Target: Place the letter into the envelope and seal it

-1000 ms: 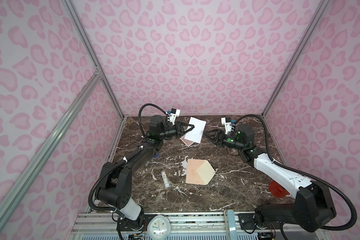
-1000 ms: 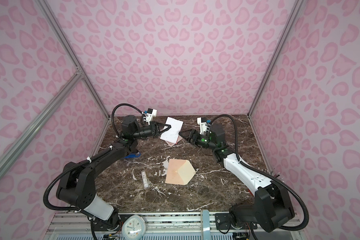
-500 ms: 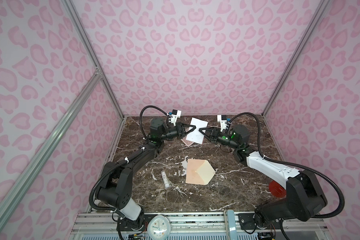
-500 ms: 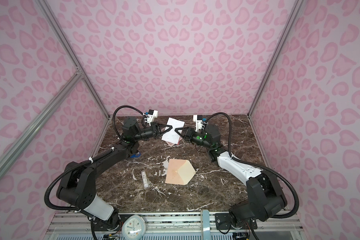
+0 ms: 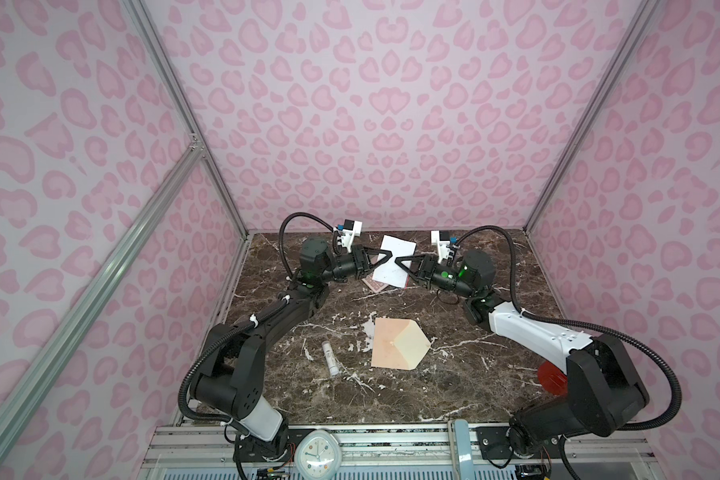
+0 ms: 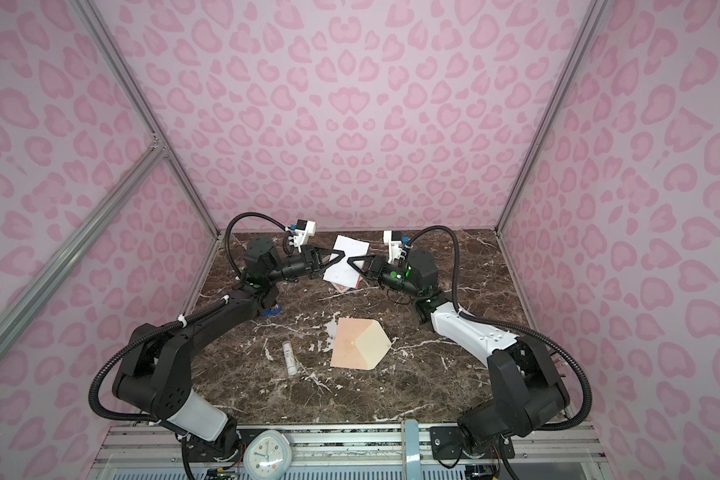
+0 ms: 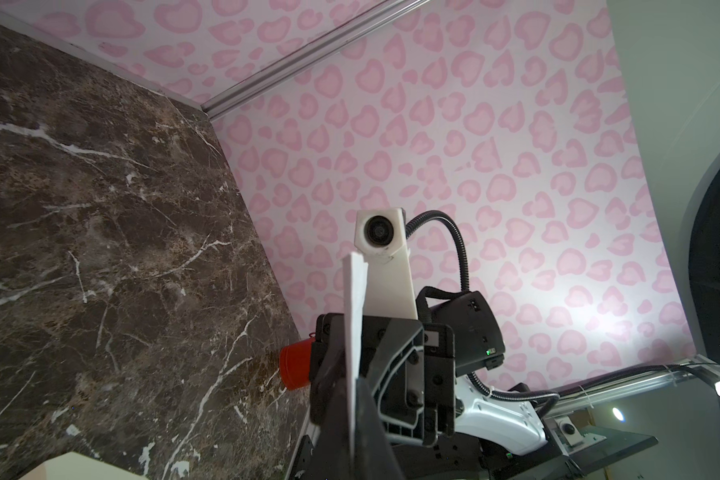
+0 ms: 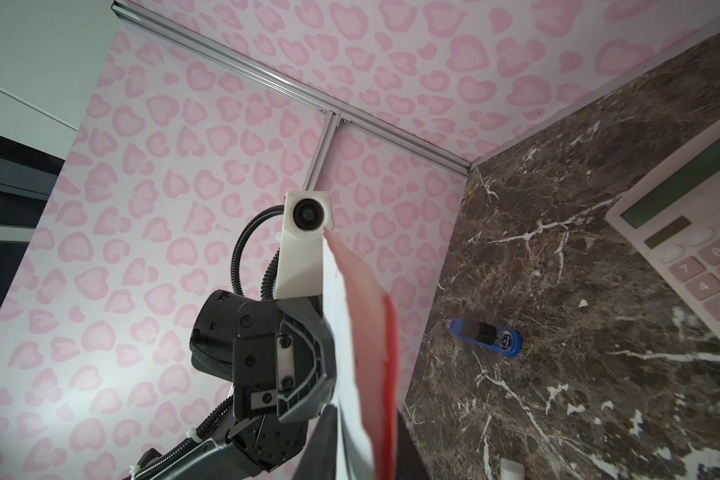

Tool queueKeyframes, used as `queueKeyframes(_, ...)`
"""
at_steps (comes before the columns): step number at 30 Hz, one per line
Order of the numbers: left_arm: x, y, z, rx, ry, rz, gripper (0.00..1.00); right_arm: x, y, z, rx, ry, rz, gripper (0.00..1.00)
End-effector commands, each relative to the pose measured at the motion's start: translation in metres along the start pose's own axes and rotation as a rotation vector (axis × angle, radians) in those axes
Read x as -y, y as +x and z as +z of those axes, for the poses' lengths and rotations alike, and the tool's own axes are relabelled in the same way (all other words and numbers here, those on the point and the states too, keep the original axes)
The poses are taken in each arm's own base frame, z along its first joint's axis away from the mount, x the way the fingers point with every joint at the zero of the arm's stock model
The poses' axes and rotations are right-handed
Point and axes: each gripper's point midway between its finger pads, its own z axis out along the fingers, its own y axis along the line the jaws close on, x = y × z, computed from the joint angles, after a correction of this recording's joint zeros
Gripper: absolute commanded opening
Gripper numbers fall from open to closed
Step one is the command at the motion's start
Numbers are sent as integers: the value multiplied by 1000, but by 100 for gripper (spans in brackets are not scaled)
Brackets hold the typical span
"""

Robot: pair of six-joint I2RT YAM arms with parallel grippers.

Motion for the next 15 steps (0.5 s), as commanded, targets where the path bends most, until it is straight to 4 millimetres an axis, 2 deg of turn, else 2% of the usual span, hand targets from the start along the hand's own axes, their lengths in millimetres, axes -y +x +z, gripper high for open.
queueKeyframes(1,10,-2,1,3,44,32,8,-7,-1,2,-1,-35,-12,15)
queueKeyframes(4,9,-1,1,0,44,29,14,-8,-1,3,-5,-40,-12,7)
queueKeyframes(9,8,-1,1,-5,29,35,34,-10,-2,1,-11,-38,-11,1)
queueKeyframes(15,6,-4,-3,-3,12,47,34,-7,3,-3,-30,-11,-6,2)
